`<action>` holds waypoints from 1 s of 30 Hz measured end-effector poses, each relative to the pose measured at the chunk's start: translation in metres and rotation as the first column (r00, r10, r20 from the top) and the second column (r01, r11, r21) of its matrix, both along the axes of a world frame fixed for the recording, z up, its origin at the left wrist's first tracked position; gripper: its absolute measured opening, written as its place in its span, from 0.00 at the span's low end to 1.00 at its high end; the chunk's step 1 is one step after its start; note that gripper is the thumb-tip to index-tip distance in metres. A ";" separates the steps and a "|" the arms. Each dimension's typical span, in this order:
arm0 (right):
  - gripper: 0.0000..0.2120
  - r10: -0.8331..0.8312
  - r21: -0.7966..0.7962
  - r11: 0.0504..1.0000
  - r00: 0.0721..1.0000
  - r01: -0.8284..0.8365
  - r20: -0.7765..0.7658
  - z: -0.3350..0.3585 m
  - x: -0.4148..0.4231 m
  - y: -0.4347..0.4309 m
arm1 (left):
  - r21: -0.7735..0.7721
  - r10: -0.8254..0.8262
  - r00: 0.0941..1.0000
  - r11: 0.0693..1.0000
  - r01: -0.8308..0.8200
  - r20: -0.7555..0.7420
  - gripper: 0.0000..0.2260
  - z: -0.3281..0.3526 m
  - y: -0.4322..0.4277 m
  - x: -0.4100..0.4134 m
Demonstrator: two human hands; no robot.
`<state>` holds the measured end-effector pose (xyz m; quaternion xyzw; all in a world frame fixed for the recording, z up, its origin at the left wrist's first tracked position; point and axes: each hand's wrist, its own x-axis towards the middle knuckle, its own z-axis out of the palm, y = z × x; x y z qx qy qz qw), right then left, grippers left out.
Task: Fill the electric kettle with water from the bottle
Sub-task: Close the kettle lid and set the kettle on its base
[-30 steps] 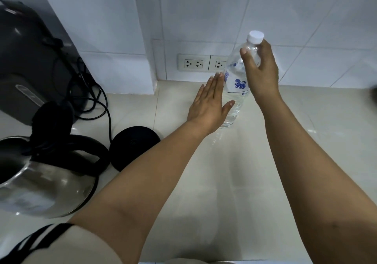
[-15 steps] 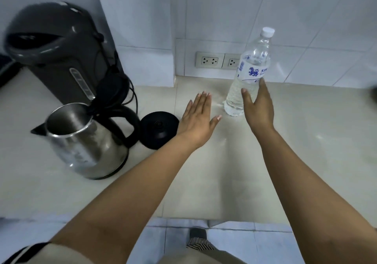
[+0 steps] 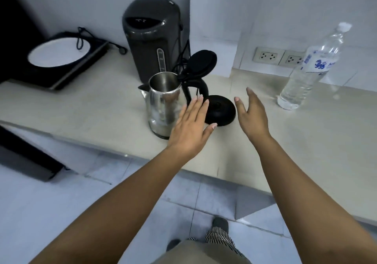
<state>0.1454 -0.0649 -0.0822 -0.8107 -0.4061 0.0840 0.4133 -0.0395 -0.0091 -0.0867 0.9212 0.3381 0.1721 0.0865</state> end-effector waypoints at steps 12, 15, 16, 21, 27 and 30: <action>0.30 0.125 0.154 0.983 0.981 -0.102 -0.148 0.040 -0.037 0.073 | -0.018 0.432 0.901 0.902 -0.432 0.021 0.31 0.007 0.077 -0.074; 0.29 0.133 0.171 0.980 0.976 -0.104 -0.170 0.043 -0.041 0.089 | -0.049 0.454 0.890 0.888 -0.456 -0.050 0.31 0.007 0.092 -0.078; 0.27 0.137 0.186 0.977 0.976 -0.105 -0.171 0.043 -0.042 0.092 | -0.063 0.452 0.890 0.888 -0.456 -0.068 0.31 0.007 0.095 -0.079; 0.22 0.155 0.283 0.955 0.966 -0.093 -0.205 0.052 -0.058 0.105 | -0.059 0.424 0.902 0.901 -0.429 -0.087 0.31 0.005 0.102 -0.084; 0.24 0.310 0.251 0.910 0.944 -0.328 0.110 0.064 -0.087 0.122 | -0.071 0.400 0.910 0.910 -0.409 -0.111 0.34 0.002 0.105 -0.087; 0.25 0.426 0.064 0.881 0.845 -0.469 0.325 0.057 -0.098 0.128 | -0.073 0.383 0.916 0.917 -0.393 -0.122 0.35 0.001 0.106 -0.090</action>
